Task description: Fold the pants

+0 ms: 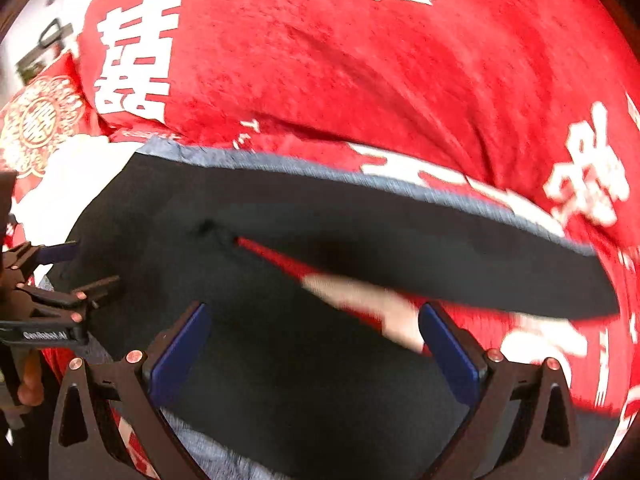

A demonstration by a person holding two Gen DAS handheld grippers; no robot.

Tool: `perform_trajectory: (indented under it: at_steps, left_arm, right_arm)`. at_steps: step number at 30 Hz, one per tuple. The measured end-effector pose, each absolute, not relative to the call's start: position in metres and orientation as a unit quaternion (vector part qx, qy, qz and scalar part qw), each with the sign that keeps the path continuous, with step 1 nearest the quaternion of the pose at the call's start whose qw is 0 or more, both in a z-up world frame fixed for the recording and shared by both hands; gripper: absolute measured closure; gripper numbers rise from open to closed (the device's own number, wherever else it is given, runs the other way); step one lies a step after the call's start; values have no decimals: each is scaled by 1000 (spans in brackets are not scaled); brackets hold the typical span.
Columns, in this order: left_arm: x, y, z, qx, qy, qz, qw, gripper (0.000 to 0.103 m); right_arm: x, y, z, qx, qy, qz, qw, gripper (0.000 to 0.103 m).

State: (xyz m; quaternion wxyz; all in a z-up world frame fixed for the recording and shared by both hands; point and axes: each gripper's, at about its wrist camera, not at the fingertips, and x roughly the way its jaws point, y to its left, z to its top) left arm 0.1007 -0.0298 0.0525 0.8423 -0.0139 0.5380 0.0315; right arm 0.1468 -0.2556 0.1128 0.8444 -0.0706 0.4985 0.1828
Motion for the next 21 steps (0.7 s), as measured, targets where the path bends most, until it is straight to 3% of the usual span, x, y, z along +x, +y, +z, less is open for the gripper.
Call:
perform_trajectory:
  at_steps: [11,21]
  left_arm:
    - [135,-17,37,-27,551,25,834,0]
    - [158,-8,25,-46,560,19,827,0]
  right_arm:
    - [271,-209,84,-123,502,307,799,0]
    - [333,-162,17,-198,553,388,710,12]
